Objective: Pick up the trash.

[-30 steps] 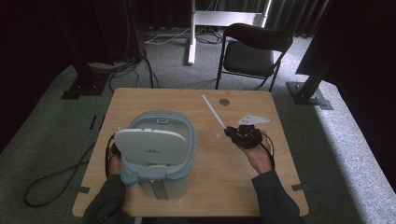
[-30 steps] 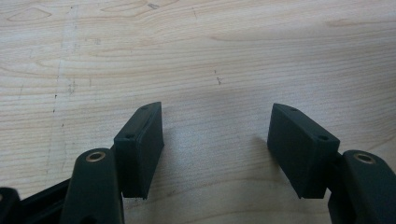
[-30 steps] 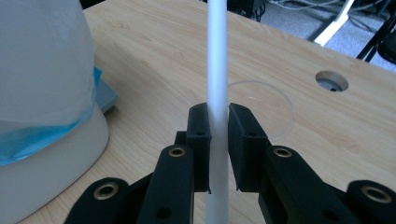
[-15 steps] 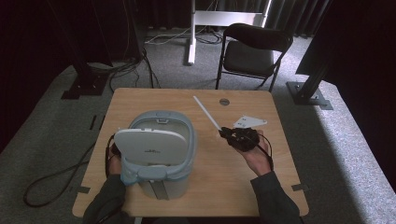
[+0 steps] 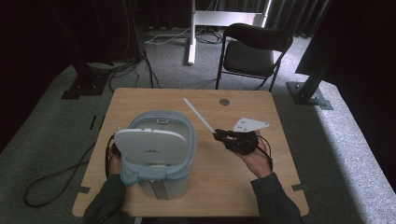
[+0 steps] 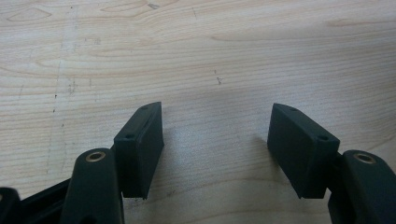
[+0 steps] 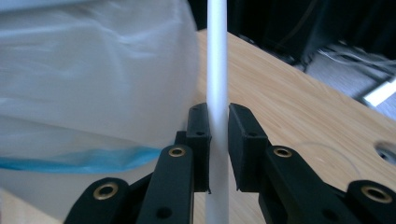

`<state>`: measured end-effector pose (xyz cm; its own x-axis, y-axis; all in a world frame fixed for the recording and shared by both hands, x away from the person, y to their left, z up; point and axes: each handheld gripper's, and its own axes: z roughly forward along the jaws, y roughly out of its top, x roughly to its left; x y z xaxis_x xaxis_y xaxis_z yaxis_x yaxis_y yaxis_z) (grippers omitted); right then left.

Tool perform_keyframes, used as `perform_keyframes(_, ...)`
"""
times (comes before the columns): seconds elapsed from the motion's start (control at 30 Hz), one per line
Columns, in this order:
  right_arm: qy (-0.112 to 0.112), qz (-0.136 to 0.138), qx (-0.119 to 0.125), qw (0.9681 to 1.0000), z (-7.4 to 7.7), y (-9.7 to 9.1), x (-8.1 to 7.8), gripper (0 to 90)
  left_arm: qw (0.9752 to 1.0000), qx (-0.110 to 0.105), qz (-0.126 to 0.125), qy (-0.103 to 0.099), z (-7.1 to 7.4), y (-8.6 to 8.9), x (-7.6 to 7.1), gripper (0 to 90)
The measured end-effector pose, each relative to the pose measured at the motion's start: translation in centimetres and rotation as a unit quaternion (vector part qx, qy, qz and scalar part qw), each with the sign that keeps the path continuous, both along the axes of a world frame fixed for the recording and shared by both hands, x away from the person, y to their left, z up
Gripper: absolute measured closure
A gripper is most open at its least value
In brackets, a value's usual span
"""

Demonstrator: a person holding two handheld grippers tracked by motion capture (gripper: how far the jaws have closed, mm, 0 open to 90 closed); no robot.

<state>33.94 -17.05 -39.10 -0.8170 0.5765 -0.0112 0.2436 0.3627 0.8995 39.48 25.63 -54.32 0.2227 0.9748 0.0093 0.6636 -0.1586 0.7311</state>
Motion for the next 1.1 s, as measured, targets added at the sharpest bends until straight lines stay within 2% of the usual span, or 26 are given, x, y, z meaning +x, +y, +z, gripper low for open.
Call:
perform_keyframes(0.13, -0.006, 0.019, 0.006, 0.9998, 0.3, 0.2, -0.3, 78.9, 1.0, 0.0, 0.0, 0.0, 0.0, 0.0, 0.0, 36.2)
perform_keyframes(0.33, -0.011, 0.031, 0.011, 0.9994, 0.6, 0.3, -0.5, 78.8, 1.0, 0.0, 0.0, 0.0, 0.0, 0.0, 0.0, 36.2)
perform_keyframes(0.47, -0.013, 0.053, 0.02, 0.9983, 1.0, 0.5, -0.8, 78.9, 1.0, 0.0, 0.0, 0.0, 0.0, 0.0, 0.0, 36.2)
perform_keyframes(0.63, -0.017, 0.081, 0.03, 0.9961, 1.6, 0.9, -1.2, 78.8, 1.0, 0.0, 0.0, 0.0, 0.0, 0.0, 0.0, 36.2)
perform_keyframes(0.77, -0.012, 0.105, 0.043, 0.9935, 1.8, 1.2, -1.2, 78.9, 1.0, 0.0, 0.0, 0.0, 0.0, 0.0, 0.0, 36.2)
perform_keyframes(0.9, -0.007, 0.125, 0.036, 0.9915, 1.7, 1.6, -1.1, 78.8, 1.0, 0.0, 0.0, 0.0, 0.0, 0.0, 0.0, 36.2)
perform_keyframes(1.0, -0.004, 0.127, 0.022, 0.9917, 1.7, 2.0, -0.9, 78.9, 1.0, 0.0, 0.0, 0.0, 0.0, 0.0, 0.0, 36.2)
perform_keyframes(1.1, -0.002, 0.13, 0.018, 0.9913, 1.6, 2.3, -0.8, 78.9, 1.0, 0.0, 0.0, 0.0, 0.0, 0.0, 0.0, 36.2)
